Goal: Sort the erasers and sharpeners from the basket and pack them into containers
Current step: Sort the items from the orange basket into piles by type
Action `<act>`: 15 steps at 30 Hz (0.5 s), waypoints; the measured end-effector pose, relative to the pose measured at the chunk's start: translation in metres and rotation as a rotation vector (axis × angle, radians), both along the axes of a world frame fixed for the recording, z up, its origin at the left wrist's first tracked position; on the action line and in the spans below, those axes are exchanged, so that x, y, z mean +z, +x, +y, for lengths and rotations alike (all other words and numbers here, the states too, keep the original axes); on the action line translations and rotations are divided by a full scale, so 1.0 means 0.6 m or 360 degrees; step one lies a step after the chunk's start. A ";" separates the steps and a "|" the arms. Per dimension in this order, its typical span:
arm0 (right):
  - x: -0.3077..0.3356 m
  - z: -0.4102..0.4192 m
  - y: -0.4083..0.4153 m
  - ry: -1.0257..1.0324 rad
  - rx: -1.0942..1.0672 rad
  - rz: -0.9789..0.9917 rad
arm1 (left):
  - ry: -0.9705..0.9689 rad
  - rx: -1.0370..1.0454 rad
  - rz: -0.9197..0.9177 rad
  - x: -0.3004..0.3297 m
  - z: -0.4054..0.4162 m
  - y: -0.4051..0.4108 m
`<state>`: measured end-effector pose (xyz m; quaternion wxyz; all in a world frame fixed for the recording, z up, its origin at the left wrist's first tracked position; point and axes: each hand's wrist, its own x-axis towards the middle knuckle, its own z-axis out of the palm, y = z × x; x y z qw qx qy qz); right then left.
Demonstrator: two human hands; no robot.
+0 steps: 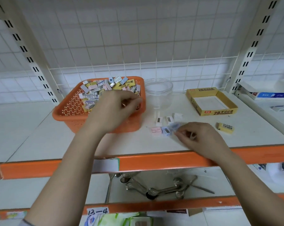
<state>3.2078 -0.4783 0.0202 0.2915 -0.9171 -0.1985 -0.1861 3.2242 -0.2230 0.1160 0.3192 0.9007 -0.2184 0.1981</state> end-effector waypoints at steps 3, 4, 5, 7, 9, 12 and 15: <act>0.027 0.050 0.023 -0.0028 -0.0028 -0.0016 | 0.0047 0.0010 0.0047 0.005 0.051 0.043; 0.039 0.069 0.031 -0.0004 -0.0041 -0.0027 | 0.0079 0.0007 0.0062 0.006 0.070 0.057; 0.051 0.089 0.039 0.0041 -0.0052 -0.0042 | 0.0114 0.0005 0.0084 0.009 0.088 0.070; 0.081 0.131 0.056 0.0143 -0.0082 -0.0094 | 0.0189 -0.0005 0.0140 0.013 0.125 0.094; 0.113 0.171 0.081 0.0186 -0.0108 -0.0110 | 0.0292 -0.0003 0.0166 0.016 0.156 0.114; 0.149 0.220 0.140 0.0125 -0.0118 -0.0035 | 0.0372 -0.0002 0.0224 0.016 0.194 0.139; 0.161 0.252 0.207 -0.0140 -0.0182 0.0060 | 0.0398 -0.0069 0.0273 0.013 0.217 0.157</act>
